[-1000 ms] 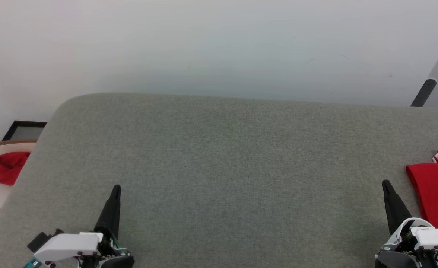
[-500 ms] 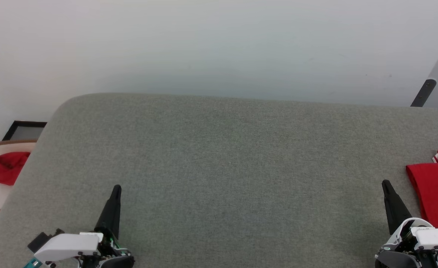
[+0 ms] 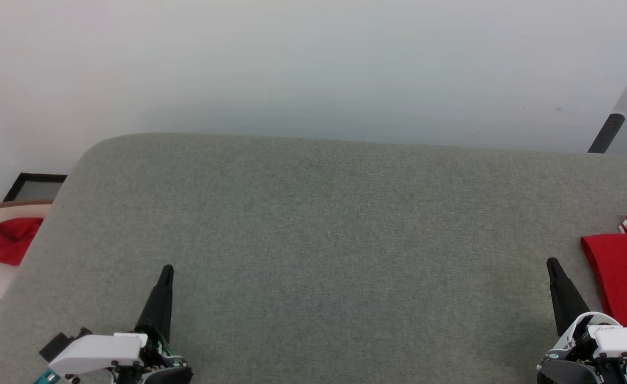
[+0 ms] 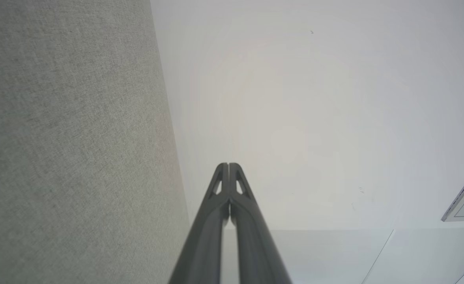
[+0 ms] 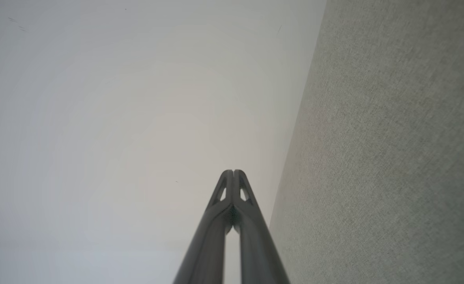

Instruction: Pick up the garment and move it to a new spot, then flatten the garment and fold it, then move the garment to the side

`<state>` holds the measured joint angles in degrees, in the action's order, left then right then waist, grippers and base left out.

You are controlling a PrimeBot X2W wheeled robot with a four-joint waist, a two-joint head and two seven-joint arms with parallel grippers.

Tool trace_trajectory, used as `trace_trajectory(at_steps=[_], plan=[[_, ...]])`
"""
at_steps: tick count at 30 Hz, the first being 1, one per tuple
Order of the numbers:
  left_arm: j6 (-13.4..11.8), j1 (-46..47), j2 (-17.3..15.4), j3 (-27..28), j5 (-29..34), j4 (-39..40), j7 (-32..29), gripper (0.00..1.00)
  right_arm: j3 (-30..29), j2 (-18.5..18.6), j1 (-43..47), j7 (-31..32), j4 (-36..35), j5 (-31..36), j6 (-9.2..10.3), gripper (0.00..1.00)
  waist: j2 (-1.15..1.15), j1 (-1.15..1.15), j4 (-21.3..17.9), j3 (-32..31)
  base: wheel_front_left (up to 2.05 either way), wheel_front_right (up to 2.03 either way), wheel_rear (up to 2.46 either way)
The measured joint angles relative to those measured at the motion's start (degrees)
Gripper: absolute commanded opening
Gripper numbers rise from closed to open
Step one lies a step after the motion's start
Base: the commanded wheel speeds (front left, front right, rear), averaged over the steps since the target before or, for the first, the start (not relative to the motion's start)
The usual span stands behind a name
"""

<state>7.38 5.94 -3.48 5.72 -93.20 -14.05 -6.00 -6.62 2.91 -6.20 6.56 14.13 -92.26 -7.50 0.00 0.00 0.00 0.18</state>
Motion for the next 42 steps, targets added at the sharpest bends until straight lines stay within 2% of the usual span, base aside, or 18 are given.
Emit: trace_trajectory(at_steps=[42], plan=[[0.0, 0.0, 0.3, 0.4, 0.4, 0.0, -0.1, 0.00, 0.0, 0.0, 0.0, 0.0, 0.0, 0.0, 0.00, 0.00, 0.00, 0.00, 0.0, 0.0, 0.00, 0.00, 0.00]])
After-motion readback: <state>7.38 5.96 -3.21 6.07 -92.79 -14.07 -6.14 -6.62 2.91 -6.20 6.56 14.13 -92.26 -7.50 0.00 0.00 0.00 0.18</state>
